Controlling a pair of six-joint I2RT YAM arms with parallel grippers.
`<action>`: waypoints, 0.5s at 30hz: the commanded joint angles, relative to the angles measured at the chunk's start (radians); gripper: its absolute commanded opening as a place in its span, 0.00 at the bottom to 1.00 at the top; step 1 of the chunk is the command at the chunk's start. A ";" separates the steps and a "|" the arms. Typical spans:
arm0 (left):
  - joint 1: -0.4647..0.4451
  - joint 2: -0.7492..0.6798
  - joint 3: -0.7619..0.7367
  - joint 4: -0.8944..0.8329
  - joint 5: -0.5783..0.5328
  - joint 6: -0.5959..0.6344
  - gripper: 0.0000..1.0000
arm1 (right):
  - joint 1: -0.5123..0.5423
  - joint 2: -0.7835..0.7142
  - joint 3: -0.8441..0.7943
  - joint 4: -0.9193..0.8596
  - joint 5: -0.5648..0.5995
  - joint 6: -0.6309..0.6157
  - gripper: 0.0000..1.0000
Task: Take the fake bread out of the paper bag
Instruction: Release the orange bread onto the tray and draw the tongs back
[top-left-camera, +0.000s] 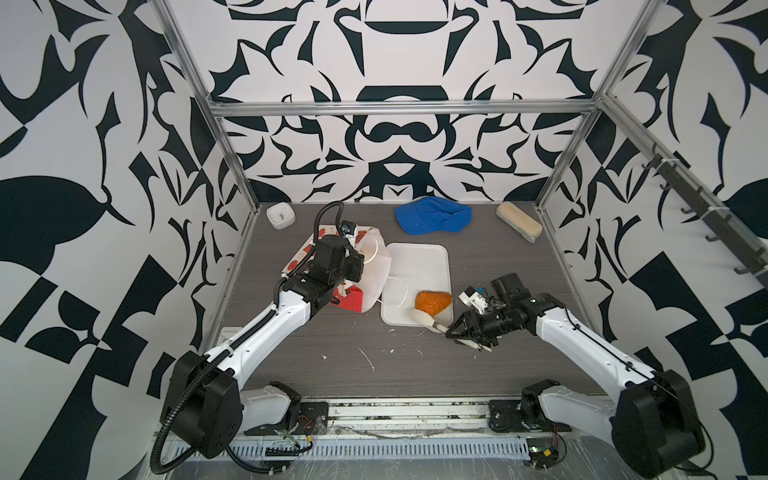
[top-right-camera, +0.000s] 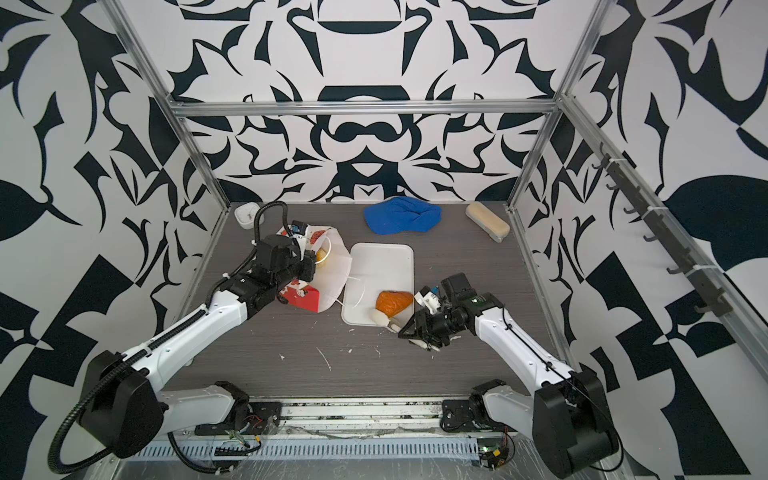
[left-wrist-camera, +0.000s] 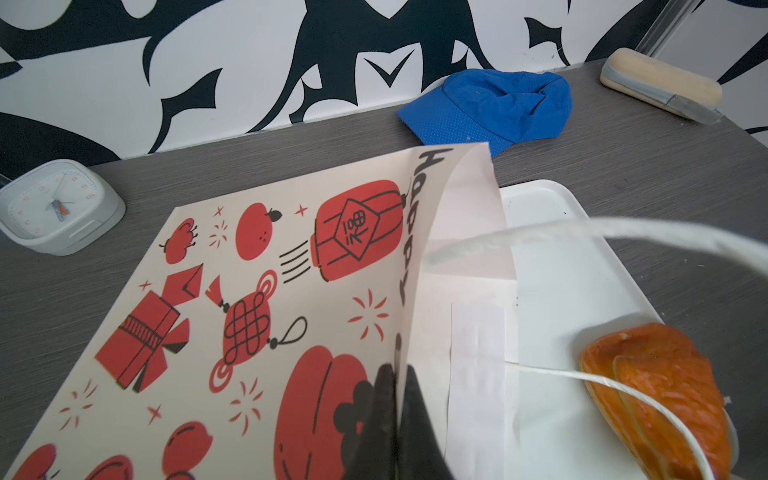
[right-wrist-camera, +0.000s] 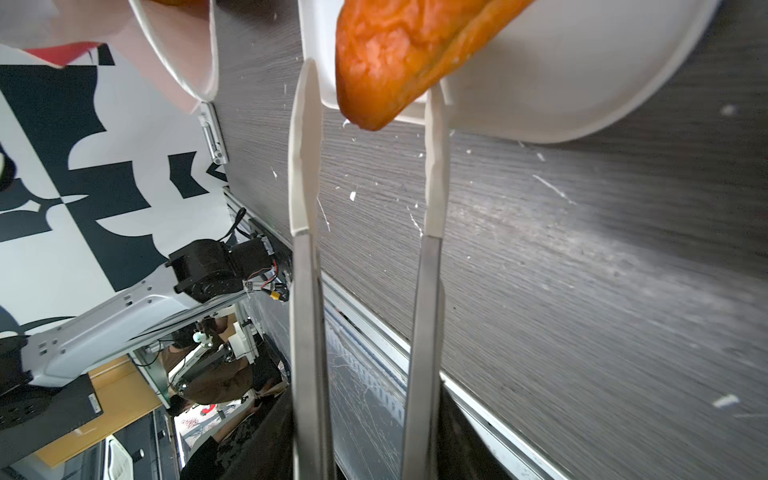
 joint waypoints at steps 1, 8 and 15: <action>-0.001 0.003 0.004 0.056 0.015 0.002 0.03 | -0.010 0.011 0.037 0.049 -0.034 0.012 0.50; -0.001 0.039 0.007 0.064 0.021 0.005 0.03 | -0.037 0.101 0.044 0.122 -0.025 0.033 0.50; -0.001 0.041 0.000 0.076 0.025 0.000 0.03 | -0.055 0.171 0.074 0.189 -0.036 0.050 0.50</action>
